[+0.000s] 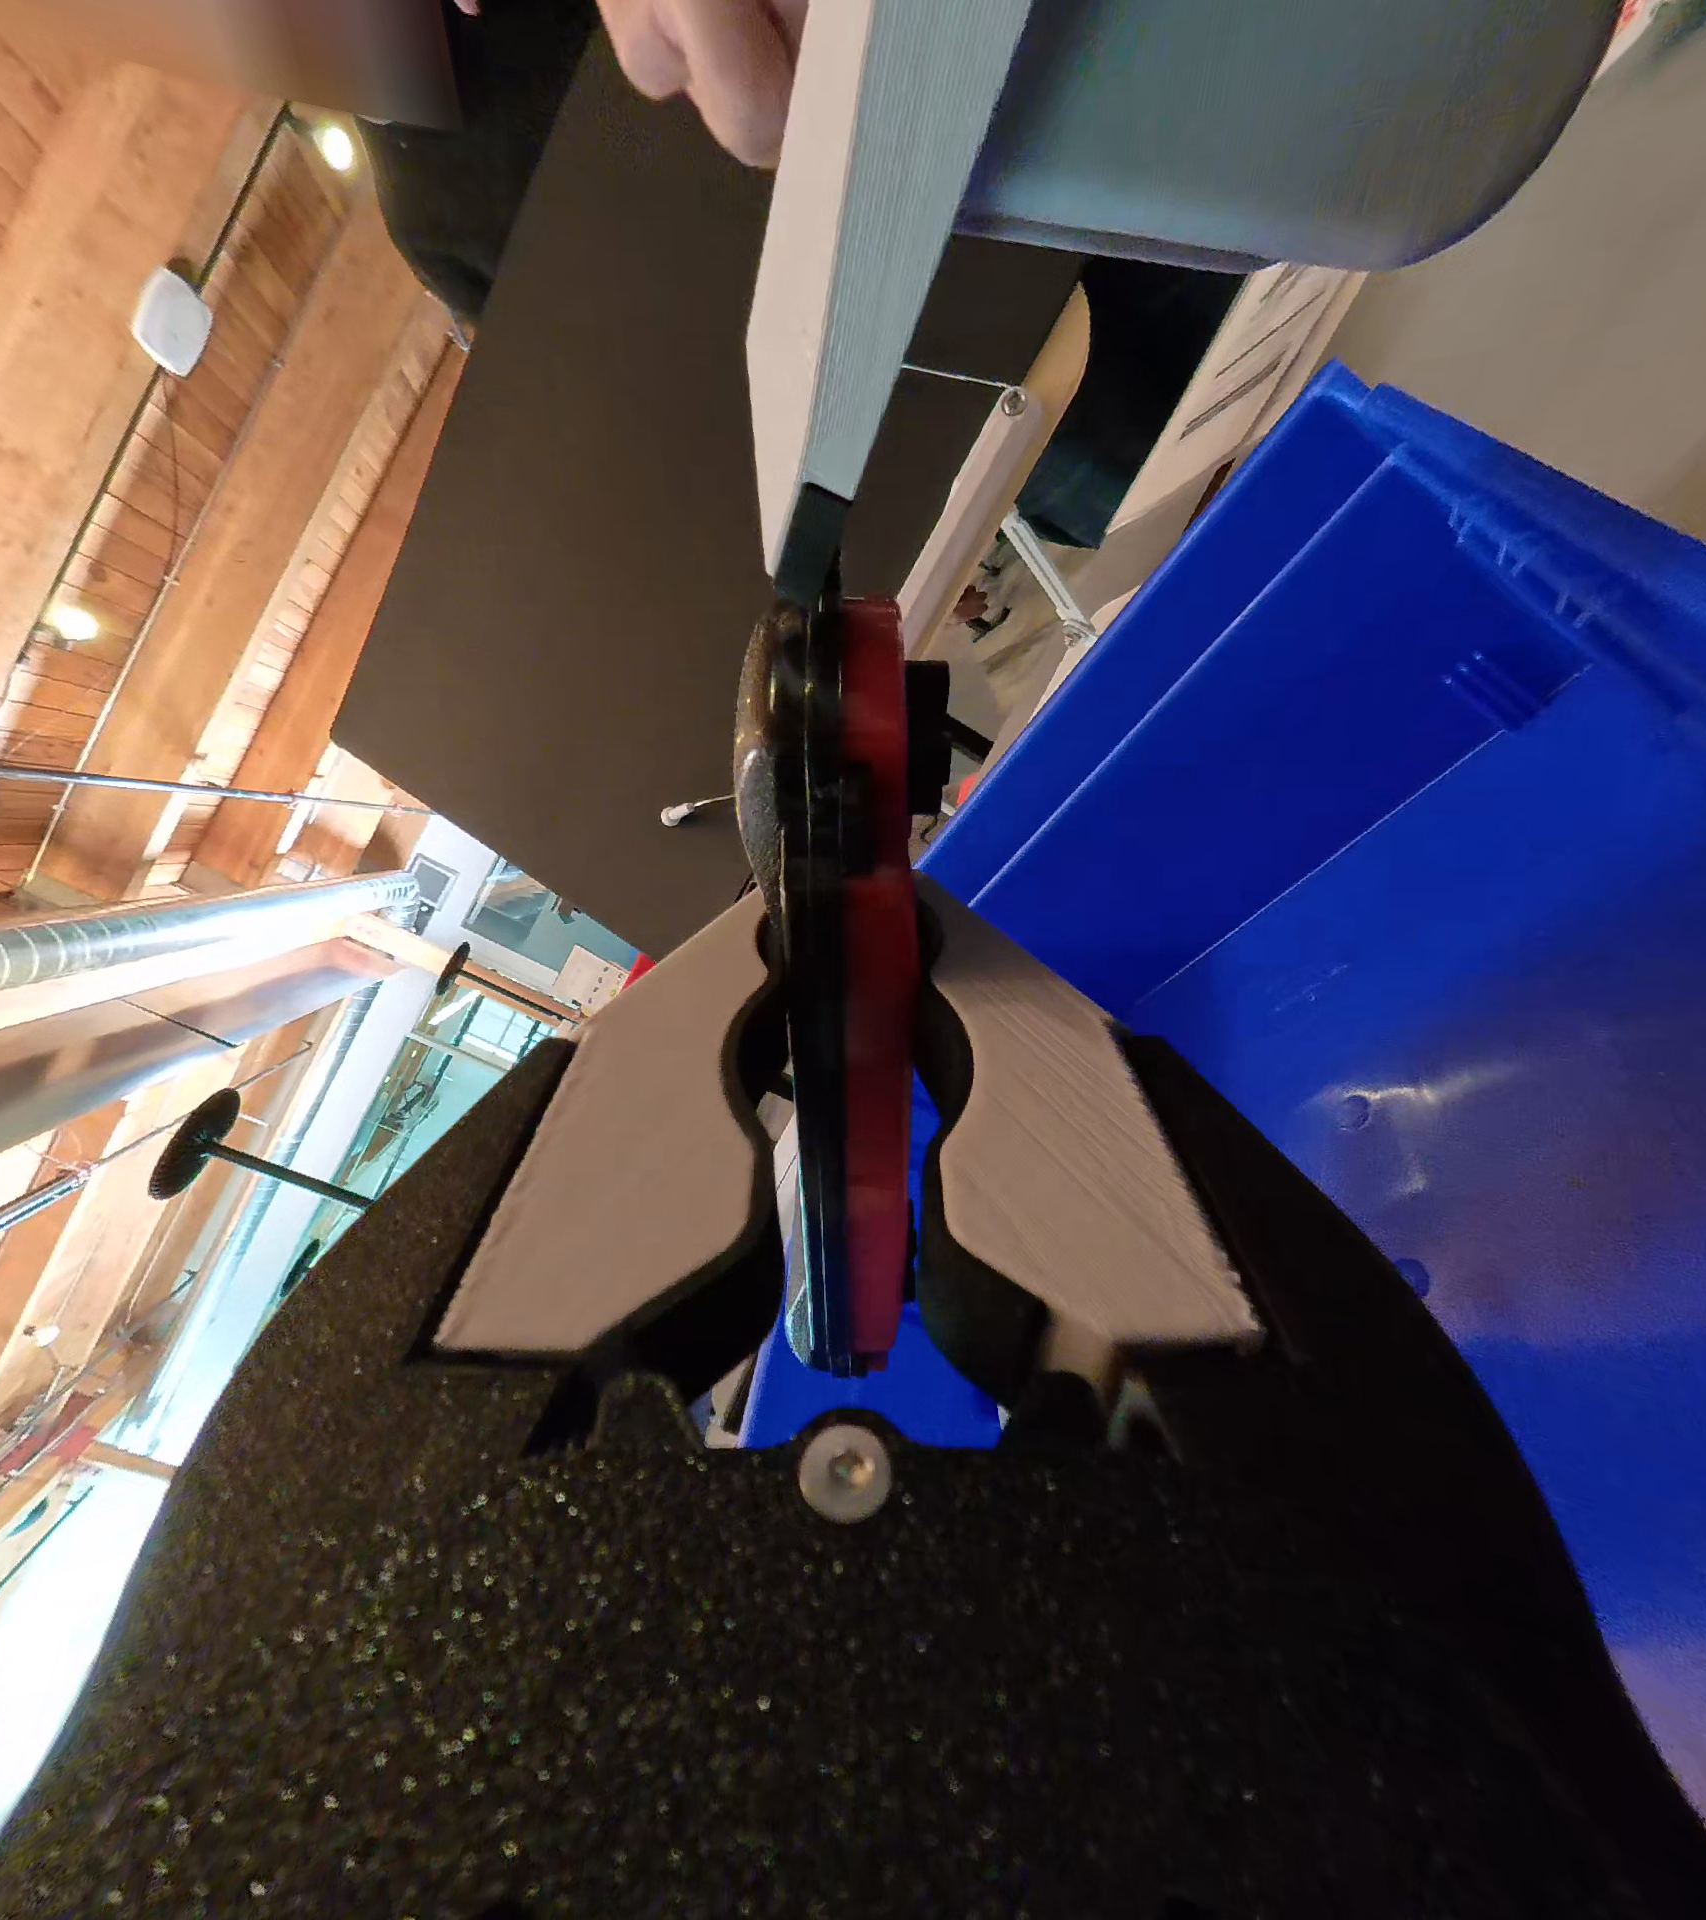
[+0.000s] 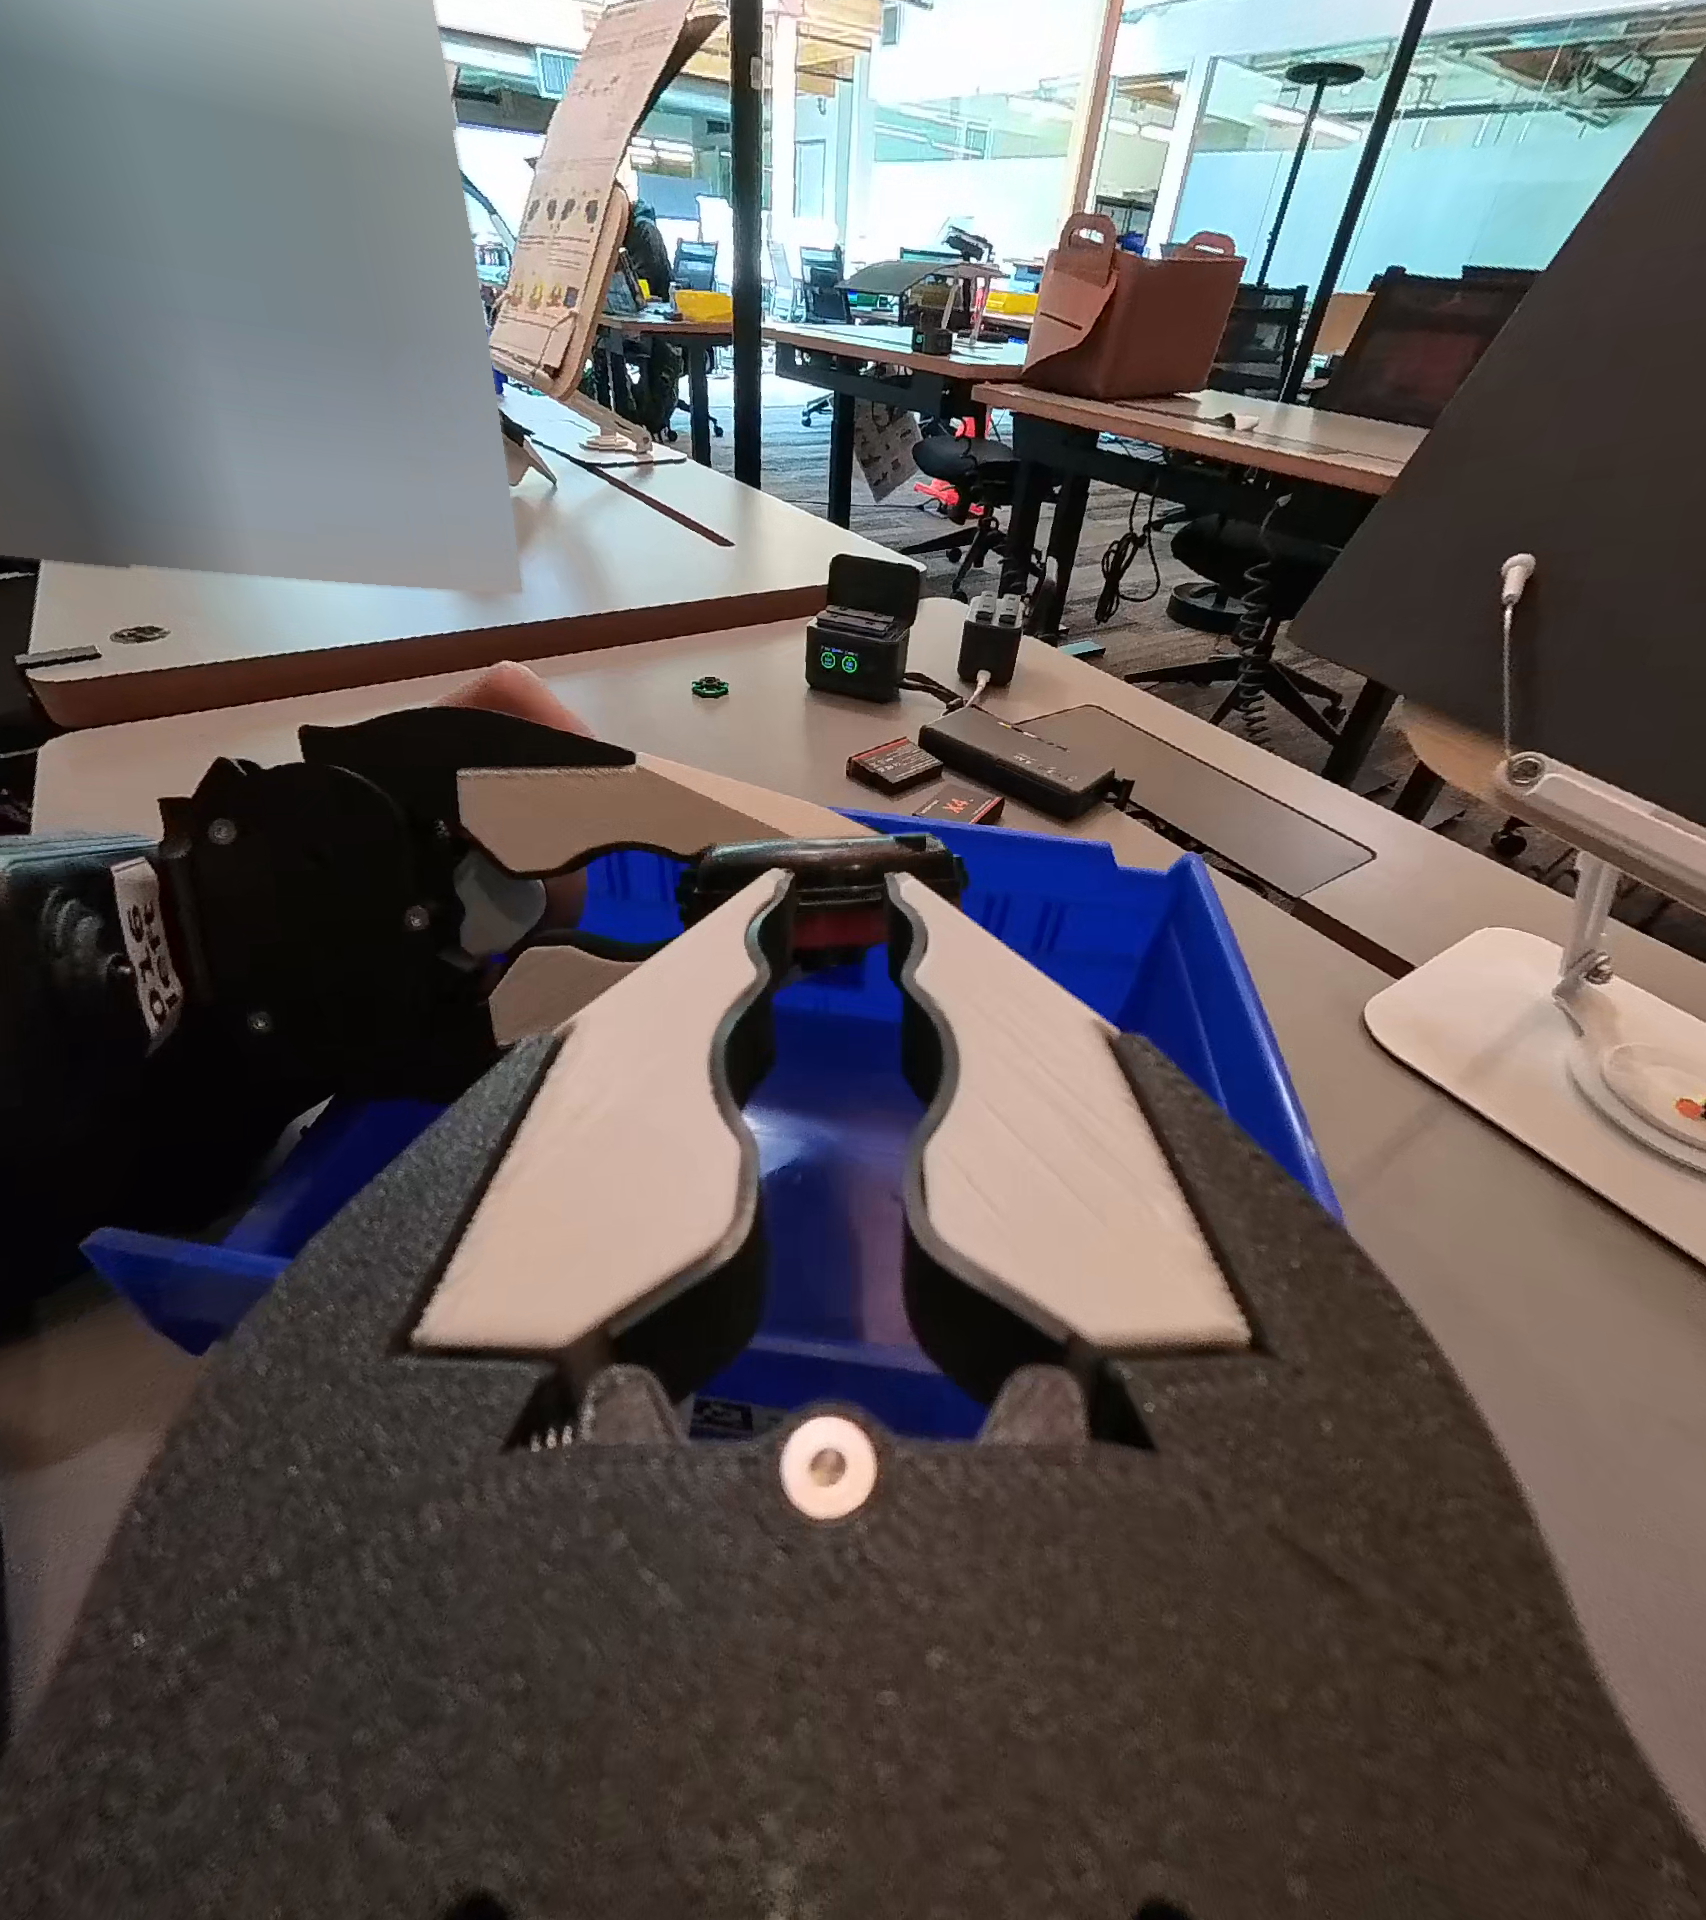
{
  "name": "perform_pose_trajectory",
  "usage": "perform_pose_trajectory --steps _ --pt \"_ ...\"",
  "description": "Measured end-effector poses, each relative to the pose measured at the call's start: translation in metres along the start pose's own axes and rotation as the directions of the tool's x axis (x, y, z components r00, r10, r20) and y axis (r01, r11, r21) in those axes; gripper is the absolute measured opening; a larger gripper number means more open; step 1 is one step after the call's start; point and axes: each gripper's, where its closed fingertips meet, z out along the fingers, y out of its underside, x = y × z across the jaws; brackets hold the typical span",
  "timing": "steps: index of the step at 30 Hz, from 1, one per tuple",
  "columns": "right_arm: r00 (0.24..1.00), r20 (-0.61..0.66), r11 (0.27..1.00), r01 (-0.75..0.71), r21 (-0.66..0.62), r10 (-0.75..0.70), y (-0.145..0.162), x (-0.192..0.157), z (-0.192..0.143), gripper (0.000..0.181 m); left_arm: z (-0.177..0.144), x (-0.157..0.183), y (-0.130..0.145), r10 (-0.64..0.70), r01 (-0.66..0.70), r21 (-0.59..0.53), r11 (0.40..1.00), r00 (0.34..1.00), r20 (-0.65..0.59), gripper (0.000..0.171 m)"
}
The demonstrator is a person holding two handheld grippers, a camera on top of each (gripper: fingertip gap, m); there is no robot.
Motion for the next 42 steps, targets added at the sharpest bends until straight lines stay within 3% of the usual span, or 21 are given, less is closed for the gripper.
perform_pose_trajectory --steps 13,16,19,21,24,28,33,36,42 --pt "0.999 0.006 0.999 0.043 0.007 -0.043 -0.004 0.003 -0.001 0.017 -0.003 -0.003 -0.003 0.055 -0.056 0.015 0.998 0.998 0.032 0.017" --pt "0.998 0.052 0.999 0.026 0.021 -0.027 -0.007 0.005 -0.001 0.017 -0.005 0.005 -0.009 -0.067 0.071 0.079 0.994 0.996 -0.061 0.016" --pt "0.982 0.187 1.000 -0.013 0.017 0.010 -0.010 0.004 -0.003 0.016 -0.015 0.016 -0.024 -0.225 0.270 0.175 0.947 0.944 -0.240 0.016" --pt "0.954 0.297 0.999 -0.037 0.005 0.033 -0.014 0.000 -0.007 0.017 -0.019 0.015 -0.029 -0.261 0.324 0.203 0.924 0.923 -0.283 0.016" --pt "0.899 0.435 0.999 -0.039 -0.014 0.041 -0.018 -0.003 -0.016 0.011 -0.022 0.012 -0.030 -0.234 0.296 0.224 0.928 0.935 -0.266 0.017" --pt "0.870 0.482 0.994 -0.086 -0.069 0.109 -0.022 -0.001 -0.018 0.008 -0.020 0.010 -0.029 -0.136 0.176 0.220 0.960 0.974 -0.183 0.016" --pt "0.887 0.462 0.994 0.058 -0.088 -0.011 -0.010 -0.005 -0.016 0.009 -0.024 0.014 -0.036 -0.223 0.294 0.252 0.922 0.935 -0.276 0.017" --pt "0.871 0.489 0.995 0.015 -0.099 0.036 -0.013 -0.007 -0.017 0.009 -0.024 0.009 -0.035 -0.235 0.300 0.253 0.920 0.937 -0.258 0.016" --pt "0.856 0.502 0.992 -0.084 -0.091 0.119 -0.018 -0.016 -0.017 0.019 -0.015 0.011 -0.021 -0.102 0.129 0.178 0.975 0.983 -0.152 0.016"
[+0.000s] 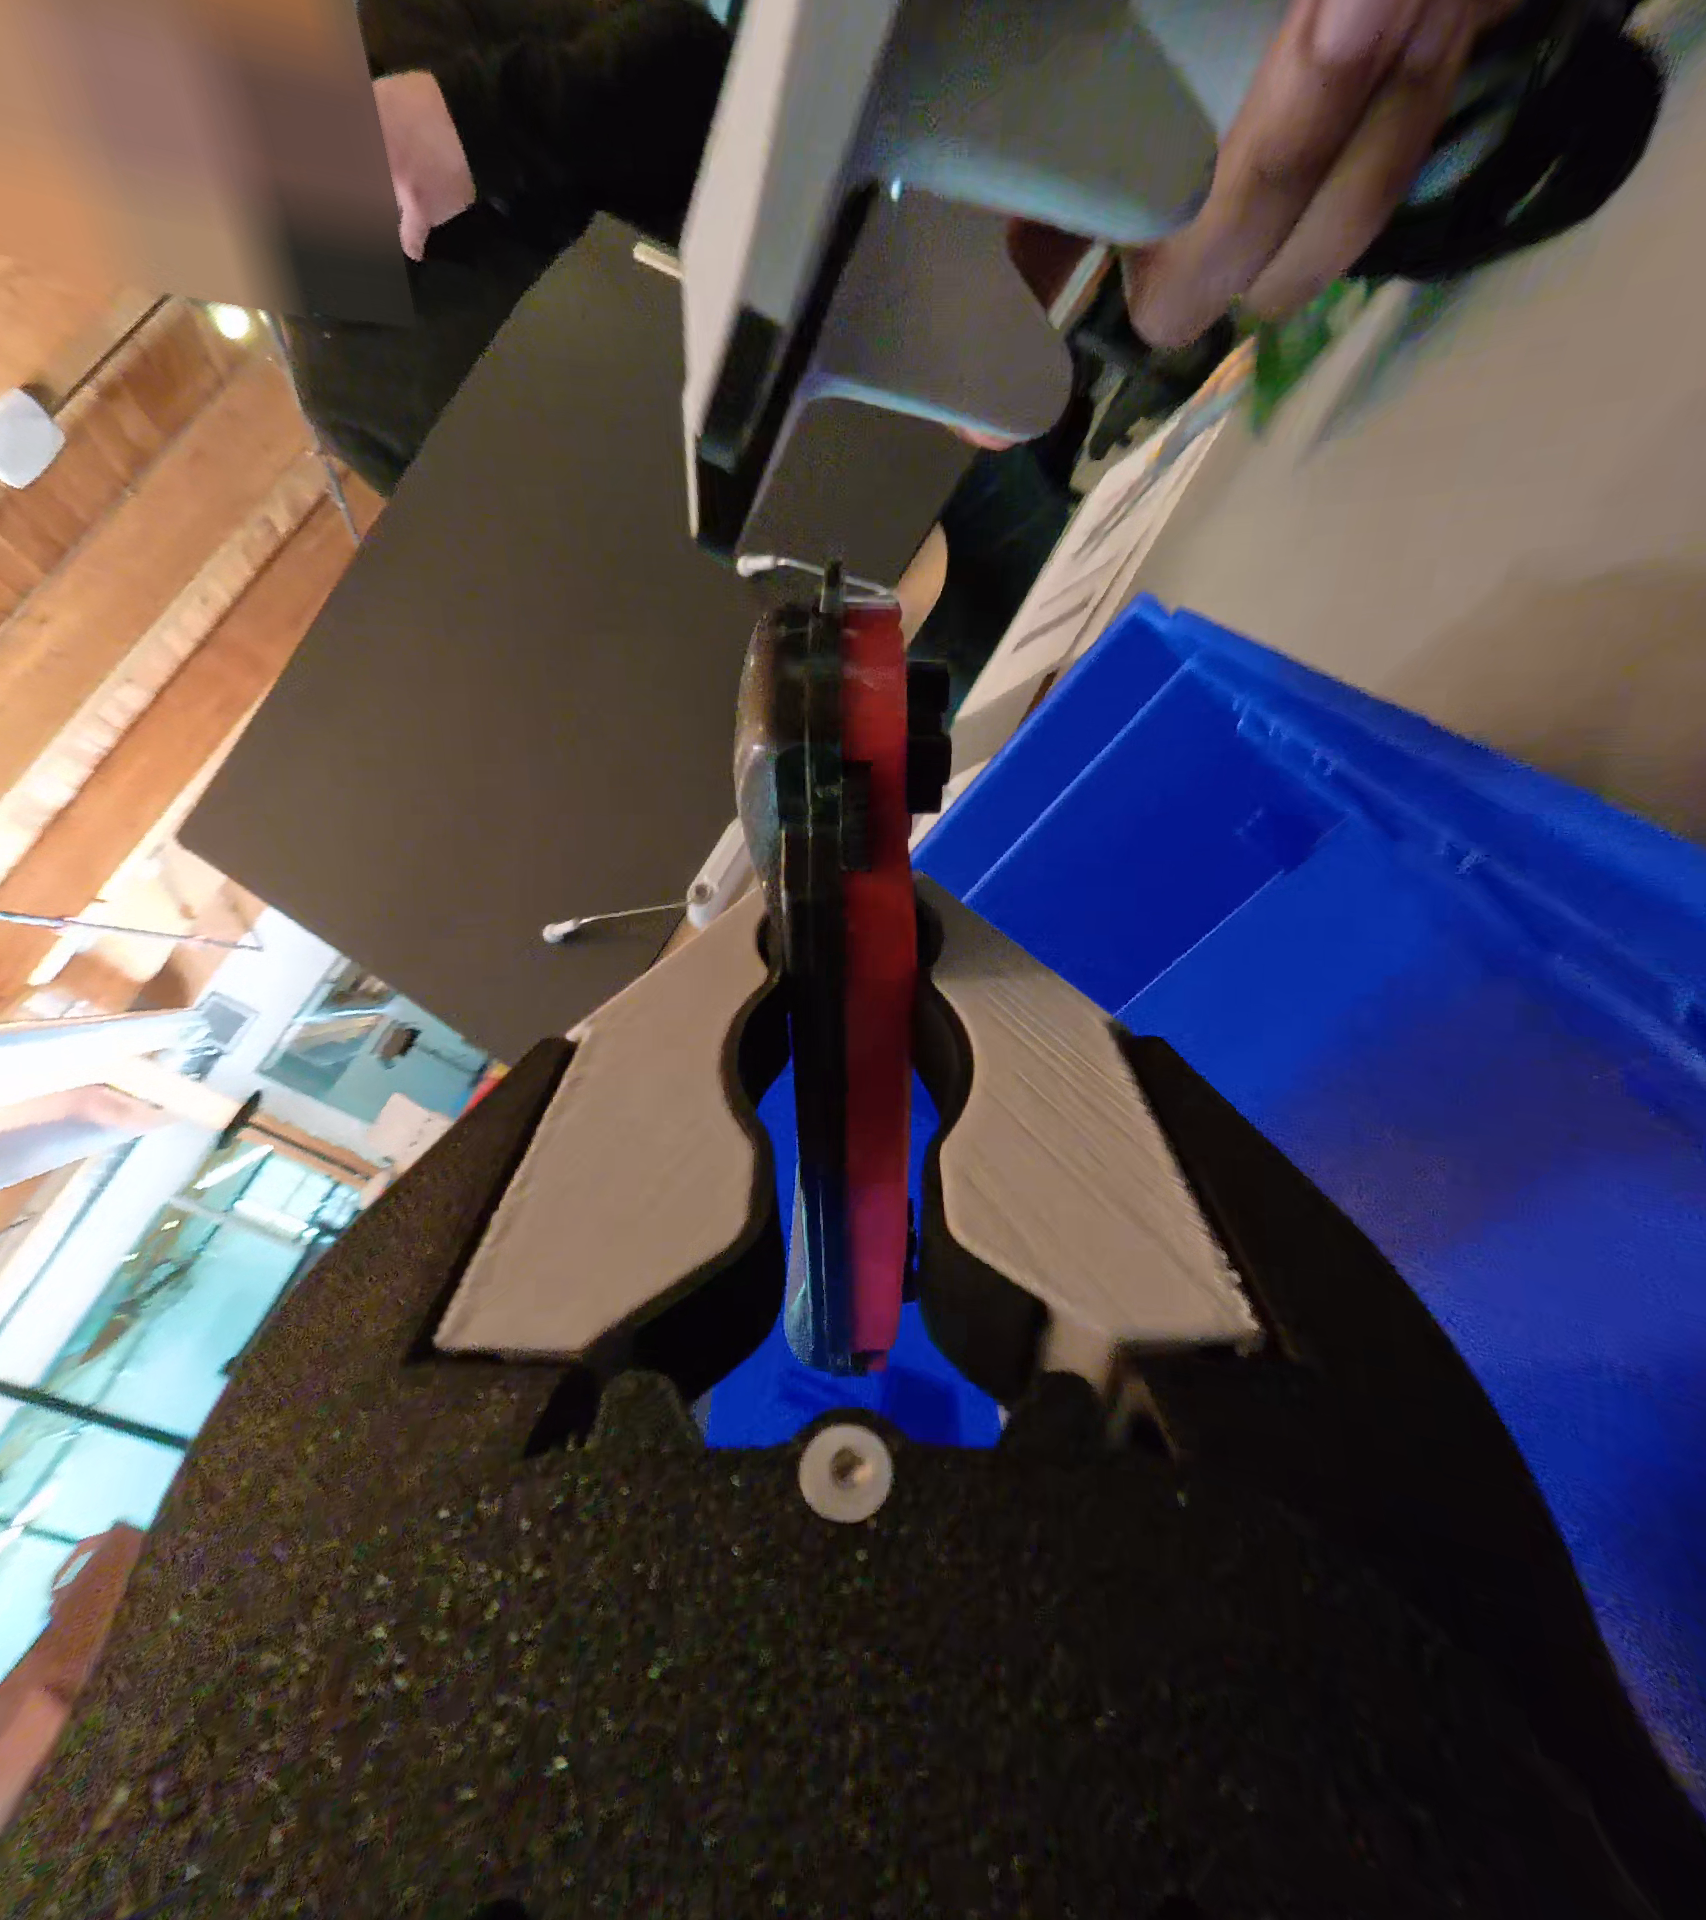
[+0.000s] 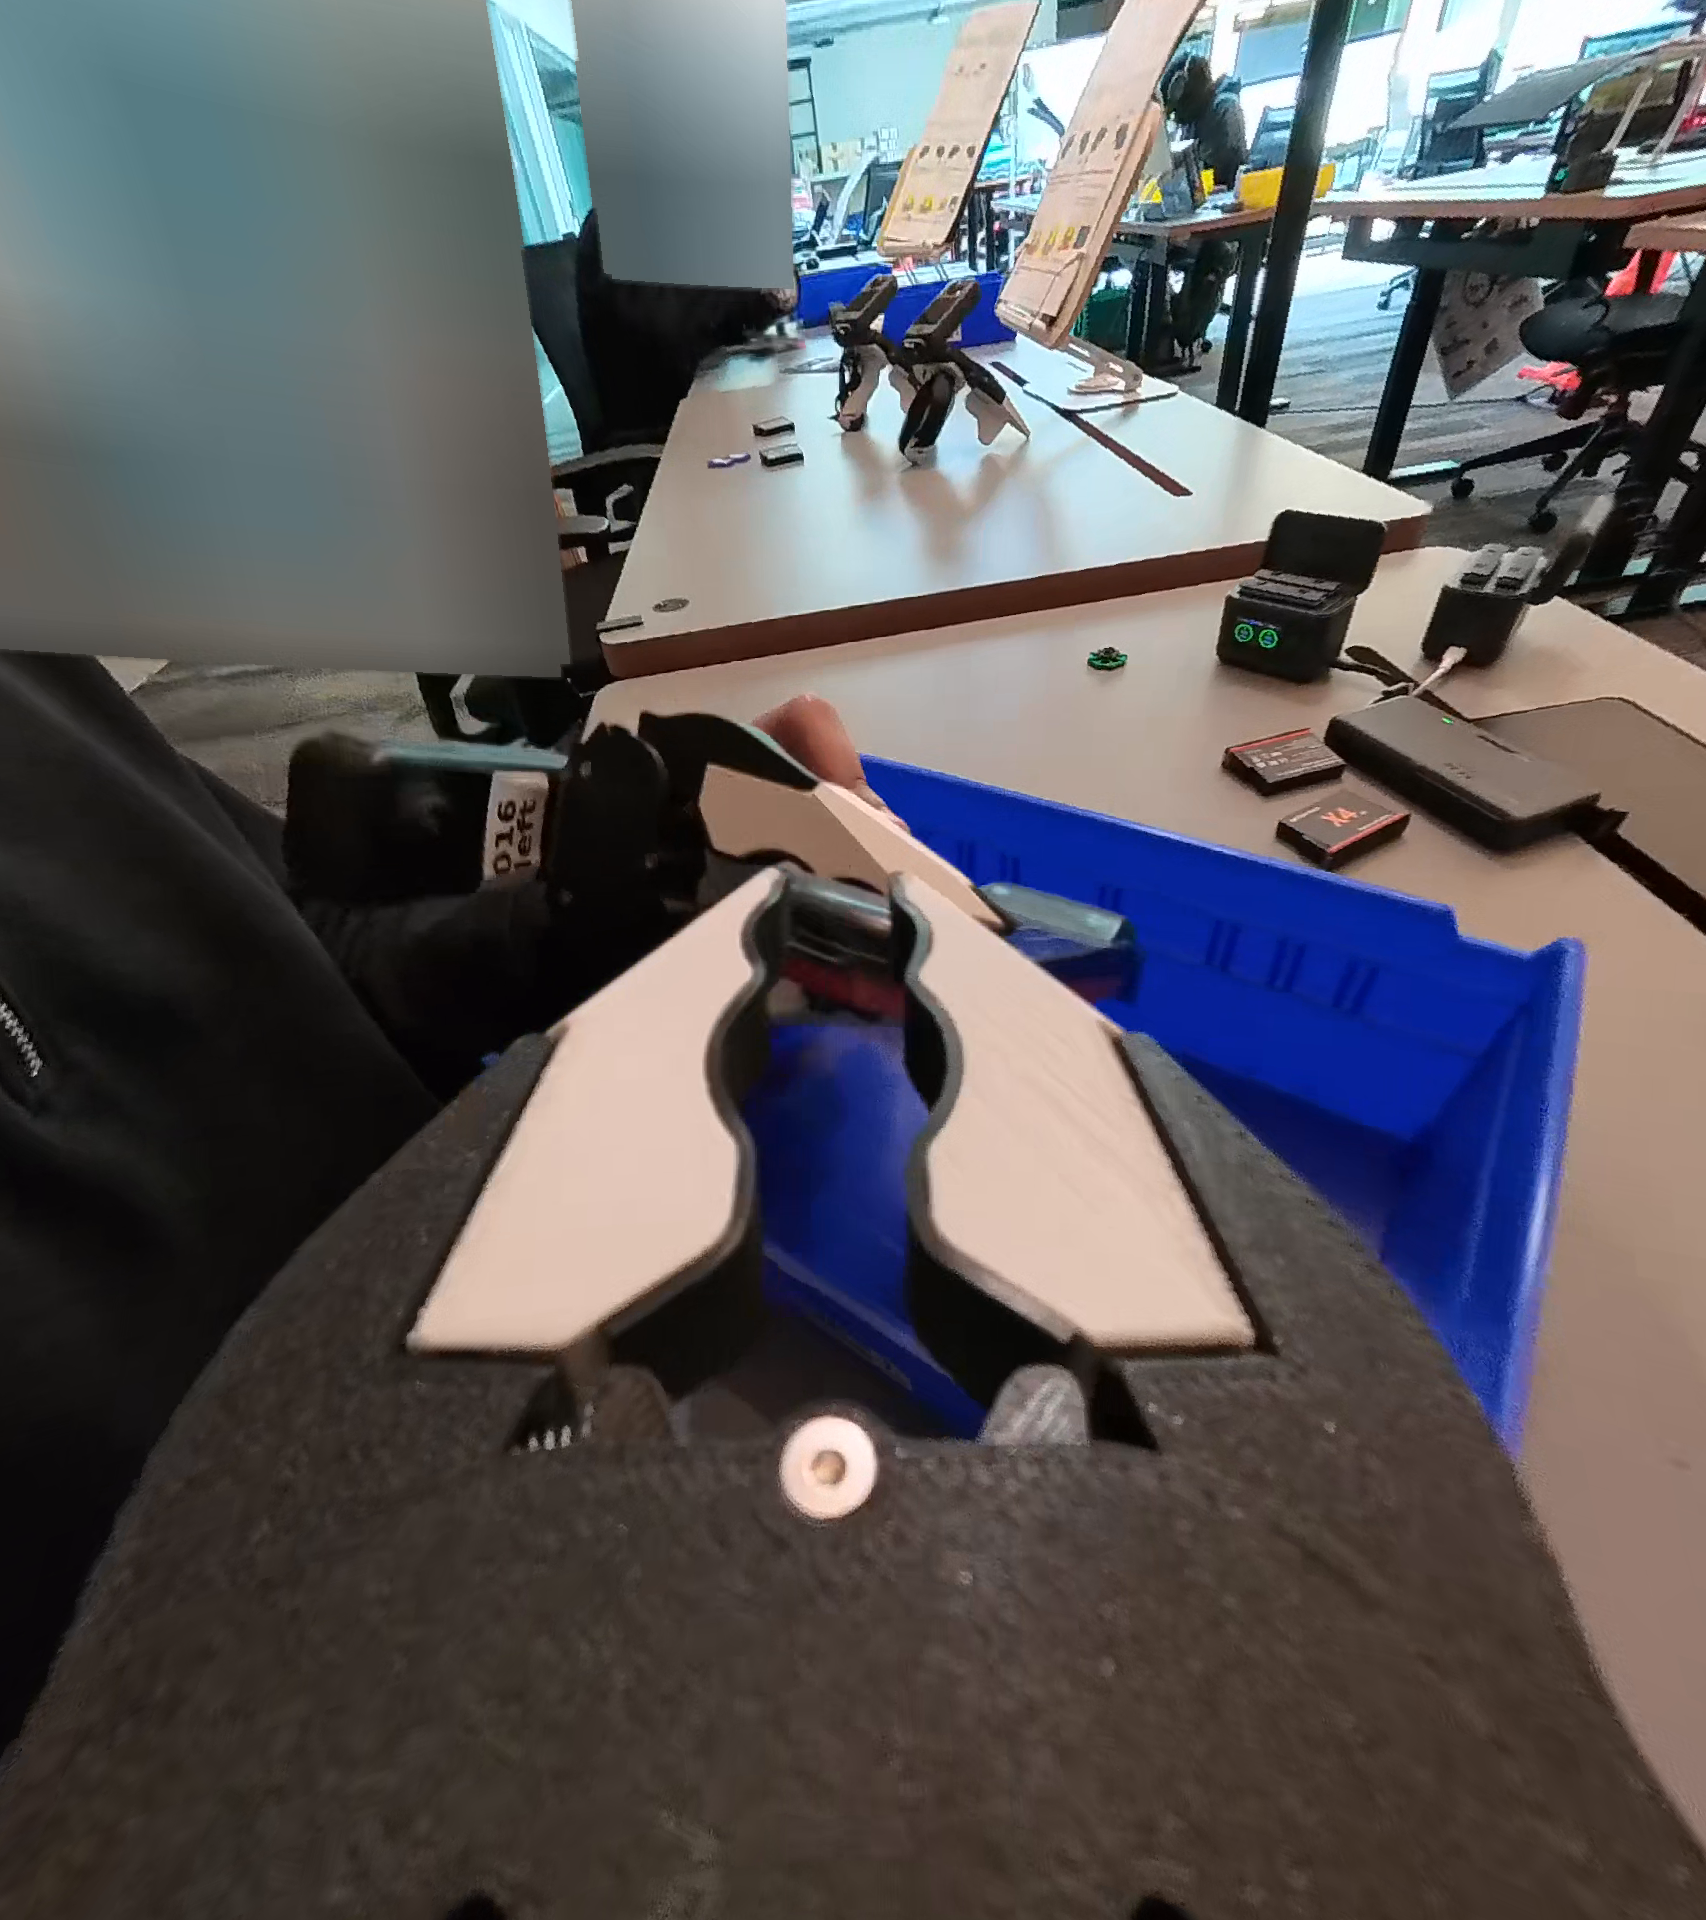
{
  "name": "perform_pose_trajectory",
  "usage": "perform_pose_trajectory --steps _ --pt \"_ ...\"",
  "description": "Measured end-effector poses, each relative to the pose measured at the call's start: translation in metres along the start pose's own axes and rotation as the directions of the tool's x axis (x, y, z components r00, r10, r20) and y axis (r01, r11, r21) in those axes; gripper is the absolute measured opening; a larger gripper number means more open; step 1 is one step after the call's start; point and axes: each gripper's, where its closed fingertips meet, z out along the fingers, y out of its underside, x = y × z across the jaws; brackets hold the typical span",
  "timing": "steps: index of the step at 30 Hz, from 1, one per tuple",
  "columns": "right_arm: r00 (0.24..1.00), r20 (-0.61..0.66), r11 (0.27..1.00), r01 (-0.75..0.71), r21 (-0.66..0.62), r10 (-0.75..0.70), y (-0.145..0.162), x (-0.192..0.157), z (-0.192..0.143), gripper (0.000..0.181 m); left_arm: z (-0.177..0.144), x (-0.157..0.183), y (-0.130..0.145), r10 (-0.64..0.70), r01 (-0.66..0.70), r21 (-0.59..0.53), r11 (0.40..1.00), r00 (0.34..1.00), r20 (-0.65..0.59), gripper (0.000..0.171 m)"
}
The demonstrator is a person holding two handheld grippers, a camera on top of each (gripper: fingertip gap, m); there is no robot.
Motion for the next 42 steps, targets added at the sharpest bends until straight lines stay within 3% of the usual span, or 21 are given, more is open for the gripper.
perform_pose_trajectory --steps 3,8,14,17,24,28,34,36,37,38,40,42 --pt "0.996 -0.077 0.999 0.037 -0.028 -0.039 0.008 0.001 0.007 0.043 0.003 -0.001 0.007 0.089 -0.086 -0.064 0.994 0.995 0.037 0.016" --pt "0.945 -0.232 0.971 0.208 -0.118 -0.231 0.021 0.006 0.014 0.047 0.004 -0.004 0.009 0.198 -0.189 -0.110 0.976 0.977 0.079 0.016" --pt "0.905 -0.370 0.971 0.148 -0.185 -0.209 0.026 0.021 0.020 0.088 0.006 -0.005 0.012 0.262 -0.246 -0.157 0.956 0.961 0.092 0.016" --pt "0.911 -0.383 0.976 0.077 -0.206 -0.153 0.033 0.022 0.028 0.089 0.007 -0.002 0.009 0.292 -0.276 -0.158 0.948 0.952 0.089 0.016" --pt "0.896 -0.391 0.958 0.108 -0.267 -0.210 0.044 0.027 0.039 0.079 0.005 -0.001 -0.004 0.268 -0.256 -0.107 0.961 0.956 0.120 0.016" --pt "0.912 -0.389 0.972 0.037 -0.234 -0.128 0.042 0.030 0.039 0.078 0.006 0.002 -0.006 0.158 -0.152 -0.061 0.986 0.982 0.101 0.019" --pt "0.908 -0.407 0.990 -0.131 -0.048 0.100 0.030 0.048 0.019 0.078 0.000 -0.016 -0.011 -0.198 0.194 0.049 0.980 0.977 0.084 0.043" --pt "0.901 -0.386 0.980 -0.189 0.056 0.196 0.020 0.054 0.008 0.078 -0.004 -0.030 -0.012 -0.384 0.377 0.104 0.920 0.921 0.069 0.051" --pt "0.897 -0.370 0.971 -0.213 0.111 0.239 0.014 0.057 0.002 0.078 -0.007 -0.038 -0.013 -0.496 0.485 0.144 0.863 0.867 0.047 0.053" --pt "0.895 -0.349 0.958 -0.236 0.162 0.279 0.008 0.059 -0.004 0.078 -0.011 -0.048 -0.014 -0.610 0.597 0.186 0.780 0.792 0.014 0.053" --pt "0.892 -0.286 0.924 -0.278 0.261 0.349 -0.005 0.059 -0.013 0.078 -0.019 -0.067 -0.014 -0.801 0.790 0.264 0.553 0.592 -0.091 0.054" --pt "0.896 -0.218 0.892 -0.304 0.336 0.387 -0.015 0.055 -0.019 0.078 -0.025 -0.078 -0.011 -0.892 0.900 0.286 0.329 0.395 -0.220 0.055"
